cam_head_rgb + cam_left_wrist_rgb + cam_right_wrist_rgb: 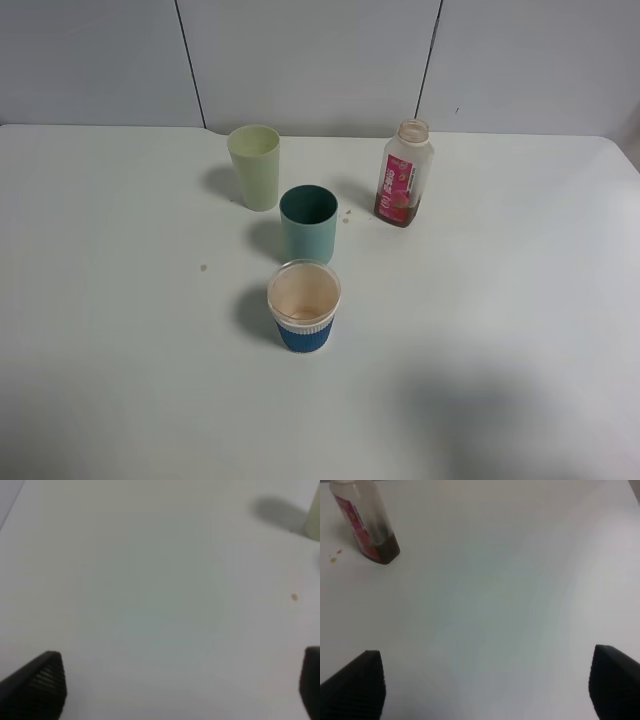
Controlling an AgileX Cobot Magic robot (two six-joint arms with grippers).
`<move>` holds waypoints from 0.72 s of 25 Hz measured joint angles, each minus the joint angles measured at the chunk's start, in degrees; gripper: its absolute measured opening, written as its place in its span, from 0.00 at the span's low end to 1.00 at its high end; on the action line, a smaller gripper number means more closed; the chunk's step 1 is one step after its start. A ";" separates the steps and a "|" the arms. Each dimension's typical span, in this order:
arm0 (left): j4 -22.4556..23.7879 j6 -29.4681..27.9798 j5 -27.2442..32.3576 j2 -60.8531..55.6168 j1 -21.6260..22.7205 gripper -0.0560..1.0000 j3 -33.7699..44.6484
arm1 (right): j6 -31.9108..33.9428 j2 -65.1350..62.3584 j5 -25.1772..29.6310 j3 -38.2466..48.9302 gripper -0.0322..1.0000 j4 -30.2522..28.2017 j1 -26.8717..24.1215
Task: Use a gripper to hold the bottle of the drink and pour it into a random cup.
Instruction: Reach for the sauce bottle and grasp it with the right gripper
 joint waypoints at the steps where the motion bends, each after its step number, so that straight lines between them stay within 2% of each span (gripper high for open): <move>1: 0.00 0.00 0.00 0.00 0.00 0.93 0.00 | 0.00 0.15 -0.52 -0.51 0.81 0.00 0.00; 10: 0.00 0.00 0.00 0.00 0.00 0.93 0.00 | 0.00 16.14 -7.51 -9.66 0.81 -2.09 0.00; 18: 0.00 0.00 0.00 0.00 0.00 0.93 0.00 | -0.10 36.93 -12.26 -11.34 0.81 -2.29 0.00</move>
